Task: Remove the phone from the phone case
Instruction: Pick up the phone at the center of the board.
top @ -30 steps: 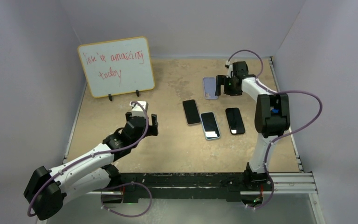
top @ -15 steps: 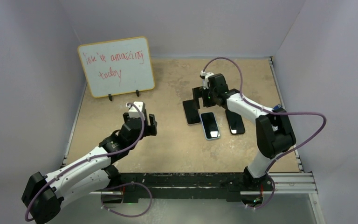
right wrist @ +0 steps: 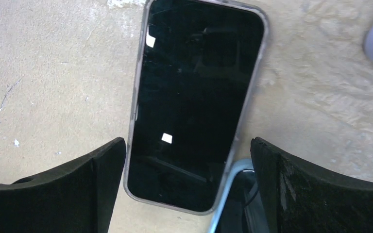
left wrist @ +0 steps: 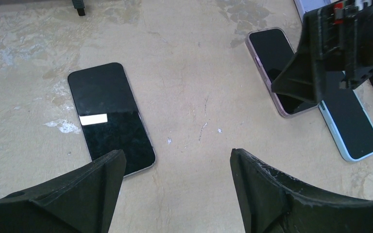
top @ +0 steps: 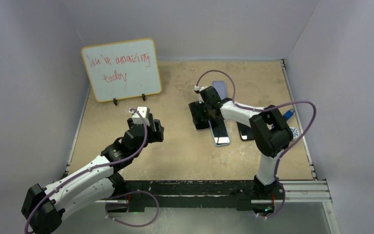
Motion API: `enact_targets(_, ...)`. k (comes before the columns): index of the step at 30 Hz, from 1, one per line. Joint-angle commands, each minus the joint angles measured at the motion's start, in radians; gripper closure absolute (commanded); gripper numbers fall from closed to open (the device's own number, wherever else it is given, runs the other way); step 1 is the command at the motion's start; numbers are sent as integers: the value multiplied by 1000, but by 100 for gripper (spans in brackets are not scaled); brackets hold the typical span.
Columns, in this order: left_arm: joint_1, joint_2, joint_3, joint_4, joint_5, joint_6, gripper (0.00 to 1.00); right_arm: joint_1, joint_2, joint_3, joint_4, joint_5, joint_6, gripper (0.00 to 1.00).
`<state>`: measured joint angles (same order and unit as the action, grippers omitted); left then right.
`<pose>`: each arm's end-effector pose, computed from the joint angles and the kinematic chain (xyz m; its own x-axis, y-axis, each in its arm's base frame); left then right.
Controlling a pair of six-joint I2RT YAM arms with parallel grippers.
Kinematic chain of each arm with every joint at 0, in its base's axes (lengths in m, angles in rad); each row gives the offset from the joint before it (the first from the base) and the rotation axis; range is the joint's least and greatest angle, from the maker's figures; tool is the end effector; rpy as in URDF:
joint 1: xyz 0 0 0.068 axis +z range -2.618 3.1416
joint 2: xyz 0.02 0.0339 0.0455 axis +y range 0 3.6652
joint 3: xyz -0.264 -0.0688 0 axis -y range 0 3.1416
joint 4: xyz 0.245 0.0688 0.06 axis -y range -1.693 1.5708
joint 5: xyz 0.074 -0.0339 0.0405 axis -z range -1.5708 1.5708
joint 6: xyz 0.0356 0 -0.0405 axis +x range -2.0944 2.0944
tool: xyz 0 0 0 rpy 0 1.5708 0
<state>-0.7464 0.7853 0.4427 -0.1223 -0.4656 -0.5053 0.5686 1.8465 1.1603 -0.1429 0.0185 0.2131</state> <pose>0.1421 -0.1097 0.2269 -0.4391 -0.1831 -0.8796 0.1138 0.9598 -0.2566 0.3319 0.2113 0.1779 -0.7189 -0.2084 -0.6631 -0.3845 0.9140 0.1295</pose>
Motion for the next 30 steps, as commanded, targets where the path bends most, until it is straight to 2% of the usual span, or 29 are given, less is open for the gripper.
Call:
enact_targets(1, -3, -13, -5, 16, 16, -13, 18, 34, 28, 86, -33, 68, 15, 1)
enact_targets(7, -9, -31, -6, 10, 18, -15, 18, 70, 76, 131, -73, 105, 15, 2)
enact_targets(22, -15, -58, -11, 1, -1, -21, 18, 144, 149, 167, -133, 143, -11, 17)
enact_targets(26, -15, -62, -15, 3, -8, -26, 18, 161, 139, 160, -127, 117, -34, 27)
enact_targets(30, -15, -68, -19, 11, 8, -37, 18, 165, 84, 105, -47, 5, -52, 49)
